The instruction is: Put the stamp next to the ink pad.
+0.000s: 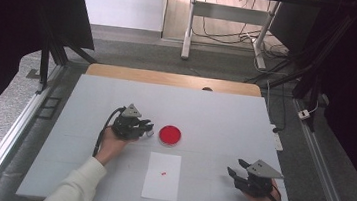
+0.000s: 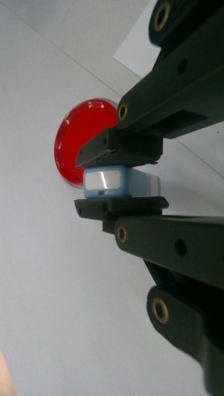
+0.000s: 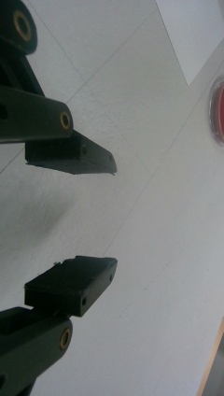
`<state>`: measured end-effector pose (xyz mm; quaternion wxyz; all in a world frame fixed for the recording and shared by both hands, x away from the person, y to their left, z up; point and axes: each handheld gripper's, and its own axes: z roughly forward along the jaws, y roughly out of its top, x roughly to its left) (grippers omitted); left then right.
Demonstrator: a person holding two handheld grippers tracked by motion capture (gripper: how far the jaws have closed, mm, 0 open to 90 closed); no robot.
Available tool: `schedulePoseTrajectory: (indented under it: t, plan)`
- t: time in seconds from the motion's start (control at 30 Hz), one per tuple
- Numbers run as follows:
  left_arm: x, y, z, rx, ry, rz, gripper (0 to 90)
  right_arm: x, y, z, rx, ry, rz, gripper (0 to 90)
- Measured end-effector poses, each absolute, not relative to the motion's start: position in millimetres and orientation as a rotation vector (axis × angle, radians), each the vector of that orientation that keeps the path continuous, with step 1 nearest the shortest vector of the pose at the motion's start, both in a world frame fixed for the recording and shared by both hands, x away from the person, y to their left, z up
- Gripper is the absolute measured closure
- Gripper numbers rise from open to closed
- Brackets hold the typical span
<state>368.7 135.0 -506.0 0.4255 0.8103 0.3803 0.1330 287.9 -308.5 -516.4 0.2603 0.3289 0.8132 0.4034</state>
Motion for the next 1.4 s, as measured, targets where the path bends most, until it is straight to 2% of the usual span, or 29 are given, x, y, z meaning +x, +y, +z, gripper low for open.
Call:
schedulePoseTrajectory:
  t: [0.67,0.8,0.97,1.13,1.23,1.4]
  plan:
    - [369,125,-514,2.068,0.928,0.325,72.8,288,-309,-516,0.887,2.203,1.093,46.2]
    - [369,125,-514,2.061,0.924,0.329,65.5,288,-309,-516,0.886,2.203,1.091,46.2]
    - [366,125,-510,2.02,0.93,0.358,46.9,288,-309,-516,0.887,2.2,1.091,46.1]
    - [363,127,-505,1.991,0.945,0.372,35.1,288,-309,-516,0.884,2.201,1.09,46.1]
    - [359,131,-501,1.982,0.945,0.371,30.6,288,-310,-516,0.891,2.2,1.094,46.0]
    - [348,141,-493,1.97,0.928,0.368,29.2,287,-311,-515,0.89,2.199,1.1,45.9]
